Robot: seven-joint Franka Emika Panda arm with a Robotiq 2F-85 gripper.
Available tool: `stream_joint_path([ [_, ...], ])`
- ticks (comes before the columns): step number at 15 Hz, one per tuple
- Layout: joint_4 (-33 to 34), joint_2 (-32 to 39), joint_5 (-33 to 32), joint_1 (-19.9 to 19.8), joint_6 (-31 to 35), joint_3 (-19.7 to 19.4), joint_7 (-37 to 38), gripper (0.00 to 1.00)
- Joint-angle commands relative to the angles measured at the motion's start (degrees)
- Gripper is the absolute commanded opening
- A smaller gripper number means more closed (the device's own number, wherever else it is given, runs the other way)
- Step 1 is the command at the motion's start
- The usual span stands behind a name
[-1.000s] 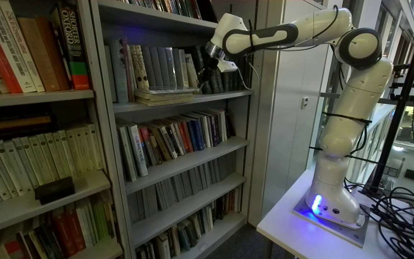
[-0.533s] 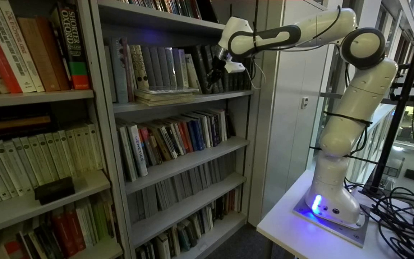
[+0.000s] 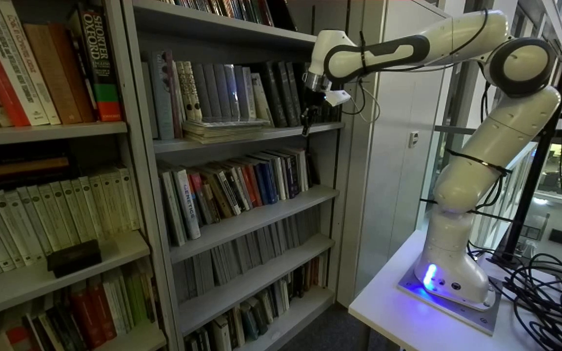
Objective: Remove the thin books from the shelf and stack them neatly
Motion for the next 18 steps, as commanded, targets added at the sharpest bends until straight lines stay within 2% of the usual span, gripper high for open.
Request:
stream_joint_path([
  [1, -3.8, -6.0, 0.5, 1.9, -2.4, 1.3, -3.2, 0.0],
  [4, -3.9, -6.3, 0.5, 3.5, -0.8, 3.3, -2.4, 0.0],
  [9, -1.5, -2.0, -0.2, 5.1, 1.9, 7.1, -1.1, 0.0],
  [13, 1.1, 4.1, -2.7, 5.0, 7.6, 10.4, 0.2, 0.0],
  [16, 2.2, 6.9, -6.8, 4.8, 13.3, 12.0, 0.0, 0.0],
  [17, 2.1, 6.7, -6.6, 5.3, 13.9, 11.4, -1.4, 0.1],
  [18, 1.0, 5.3, -5.5, 5.7, 13.6, 10.1, -3.3, 0.27],
])
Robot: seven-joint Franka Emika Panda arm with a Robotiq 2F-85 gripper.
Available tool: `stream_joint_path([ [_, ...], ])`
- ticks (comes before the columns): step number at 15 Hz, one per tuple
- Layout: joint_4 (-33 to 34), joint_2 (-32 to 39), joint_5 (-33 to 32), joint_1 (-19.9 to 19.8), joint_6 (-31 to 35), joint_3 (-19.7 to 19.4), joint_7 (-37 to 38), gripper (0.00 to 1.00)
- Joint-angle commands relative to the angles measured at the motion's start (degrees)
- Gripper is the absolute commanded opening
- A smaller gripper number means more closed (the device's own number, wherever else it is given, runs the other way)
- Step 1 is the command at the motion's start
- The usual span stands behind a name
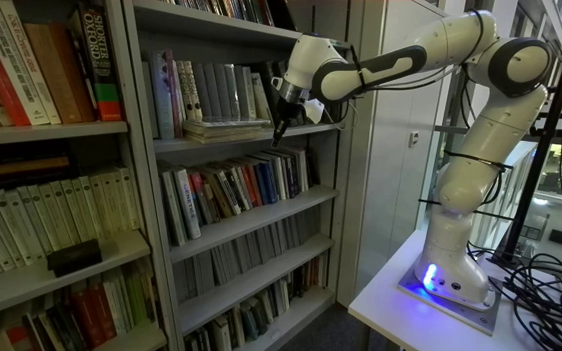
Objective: Remove the thin books from the shelf and stack them neatly
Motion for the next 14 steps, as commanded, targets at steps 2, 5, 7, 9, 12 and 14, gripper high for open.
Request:
stream_joint_path([
  [2, 0.6, 0.5, -0.3, 0.6, 0.2, -0.8, -0.7, 0.17],
  [5, 0.7, 0.2, -0.3, 0.5, 0.2, -1.1, -1.1, 0.27],
  [7, 1.1, 0.5, -1.3, 0.0, 0.0, -1.0, -0.5, 0.54],
  [9, 2.8, 1.9, -2.0, -0.4, 0.6, -0.9, 0.0, 0.68],
  [12, 7.6, 4.6, -2.6, -0.8, 0.9, -0.9, 0.3, 0.9],
  [14, 11.1, 6.5, -3.4, -1.2, 0.8, -0.9, 0.4, 1.0],
])
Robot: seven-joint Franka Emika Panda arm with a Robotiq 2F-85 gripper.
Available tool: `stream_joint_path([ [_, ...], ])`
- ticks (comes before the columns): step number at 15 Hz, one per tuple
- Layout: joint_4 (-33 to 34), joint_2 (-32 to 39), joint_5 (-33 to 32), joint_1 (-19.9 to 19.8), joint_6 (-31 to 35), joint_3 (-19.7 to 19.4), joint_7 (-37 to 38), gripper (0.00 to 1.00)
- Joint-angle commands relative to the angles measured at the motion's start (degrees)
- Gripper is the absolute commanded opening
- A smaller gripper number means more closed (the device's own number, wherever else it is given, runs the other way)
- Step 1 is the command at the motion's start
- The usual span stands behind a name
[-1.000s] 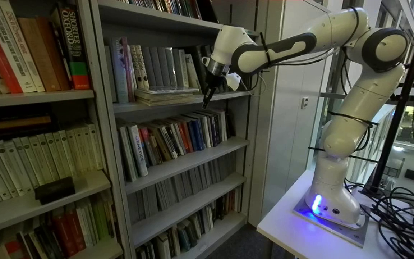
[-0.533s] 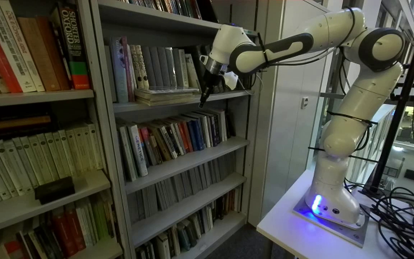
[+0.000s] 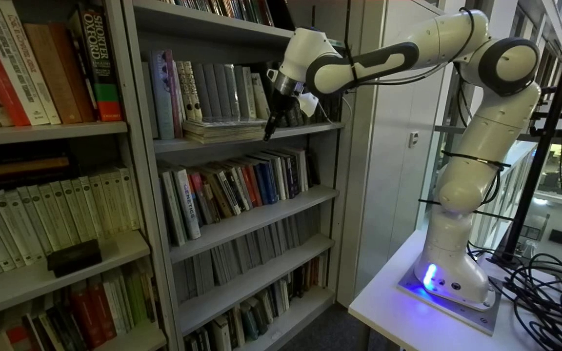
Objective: Remove the thin books from the shelf and stack them neatly
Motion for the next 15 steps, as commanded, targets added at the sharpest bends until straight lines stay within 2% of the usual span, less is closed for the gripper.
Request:
stream_joint_path([
  [1, 7.8, 4.5, -2.8, -0.8, 0.1, -0.2, 1.2, 1.0],
  [5, 13.7, 8.5, -3.4, -0.7, -2.2, -1.0, 0.9, 1.0],
  [7, 16.1, 10.3, -1.7, -0.3, -4.9, -1.6, 0.5, 1.0],
  [8, 17.2, 10.7, 1.7, 0.2, -8.0, -2.2, -1.3, 1.0],
  [10, 18.1, 10.4, 6.1, 0.6, -12.2, -2.9, -2.8, 1.0],
  [15, 19.3, 8.2, 7.3, 0.3, -17.5, -3.0, -1.6, 1.0],
])
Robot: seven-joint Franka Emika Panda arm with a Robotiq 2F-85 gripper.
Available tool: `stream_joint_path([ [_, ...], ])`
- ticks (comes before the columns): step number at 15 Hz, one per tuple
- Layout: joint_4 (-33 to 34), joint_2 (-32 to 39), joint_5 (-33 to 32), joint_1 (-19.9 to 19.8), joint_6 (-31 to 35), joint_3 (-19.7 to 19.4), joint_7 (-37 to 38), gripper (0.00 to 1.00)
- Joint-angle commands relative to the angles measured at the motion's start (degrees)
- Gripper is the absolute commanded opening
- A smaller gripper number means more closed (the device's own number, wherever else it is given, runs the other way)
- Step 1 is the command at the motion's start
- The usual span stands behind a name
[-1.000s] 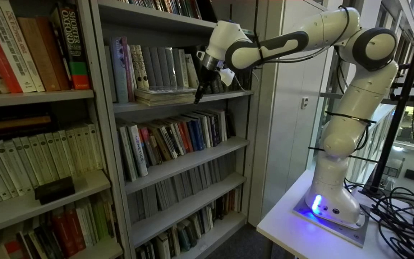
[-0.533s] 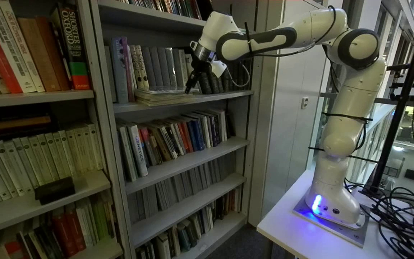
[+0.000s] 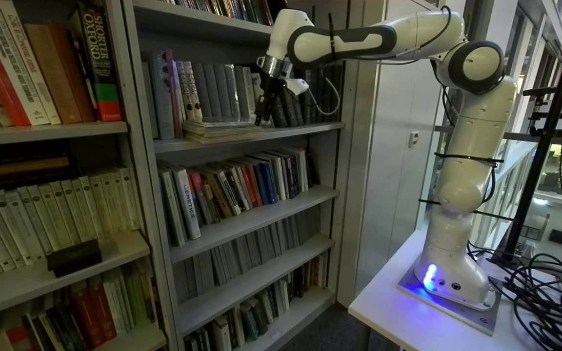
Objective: Remove the thin books from the shelf and stack them neatly
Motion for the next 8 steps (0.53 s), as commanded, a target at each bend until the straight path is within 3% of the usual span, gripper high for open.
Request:
stream_joint_path([
  [1, 1.5, -1.5, 1.7, 0.4, -3.2, -1.0, -0.6, 1.0],
  [8, 1.8, -0.3, 1.3, 0.1, -4.7, -1.3, 1.6, 1.0],
])
